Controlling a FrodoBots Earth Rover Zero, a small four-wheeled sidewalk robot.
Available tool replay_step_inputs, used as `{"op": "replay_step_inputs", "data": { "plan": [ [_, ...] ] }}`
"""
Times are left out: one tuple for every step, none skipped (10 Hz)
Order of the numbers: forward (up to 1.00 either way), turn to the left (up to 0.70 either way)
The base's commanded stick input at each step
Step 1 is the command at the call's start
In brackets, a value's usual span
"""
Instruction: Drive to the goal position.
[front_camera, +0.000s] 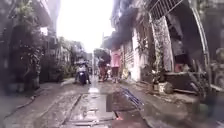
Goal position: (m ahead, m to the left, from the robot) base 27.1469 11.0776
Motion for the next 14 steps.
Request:
{"op": "replay_step_inputs", "data": {
  "plan": [
    [0.99, 0.0],
    [0.99, 0.0],
    [0.99, 0.0],
    [0.99, 0.0],
    [0.99, 0.0],
    [0.99, 0.0],
    [0.99, 0.0],
    [0.99, 0.0],
    [0.99, 0.0],
    [0.99, 0.0],
    [0.99, 0.0],
    [0.99, 0.0],
    [0.99, 0.0],
    [0.99, 0.0]
  ]
}}
